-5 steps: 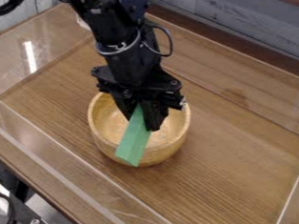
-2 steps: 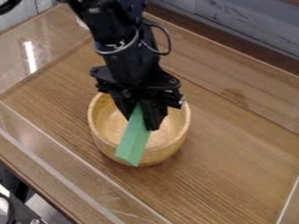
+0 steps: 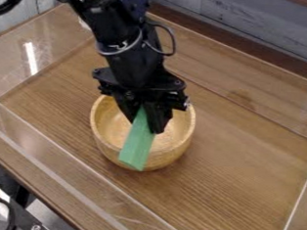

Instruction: Put the green block in the brown bowl

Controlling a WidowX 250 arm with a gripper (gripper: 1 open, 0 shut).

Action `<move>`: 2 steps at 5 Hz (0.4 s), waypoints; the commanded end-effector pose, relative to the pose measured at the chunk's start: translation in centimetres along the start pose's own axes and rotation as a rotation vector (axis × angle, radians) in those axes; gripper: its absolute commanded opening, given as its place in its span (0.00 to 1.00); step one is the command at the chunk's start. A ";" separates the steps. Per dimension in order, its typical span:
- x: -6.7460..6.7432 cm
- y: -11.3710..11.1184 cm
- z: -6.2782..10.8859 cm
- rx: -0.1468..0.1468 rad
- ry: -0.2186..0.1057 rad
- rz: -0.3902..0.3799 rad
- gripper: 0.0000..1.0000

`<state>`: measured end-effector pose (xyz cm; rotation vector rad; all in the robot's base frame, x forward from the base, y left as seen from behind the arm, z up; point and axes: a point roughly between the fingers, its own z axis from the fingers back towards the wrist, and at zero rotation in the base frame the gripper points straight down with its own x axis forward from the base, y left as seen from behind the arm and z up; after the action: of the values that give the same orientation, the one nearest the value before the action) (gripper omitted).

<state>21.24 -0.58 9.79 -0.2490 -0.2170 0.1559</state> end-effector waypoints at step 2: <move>0.5 0.0 0.7 -0.005 -0.038 -0.004 0.00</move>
<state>21.12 -0.59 9.69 -0.2532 -0.2122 0.1603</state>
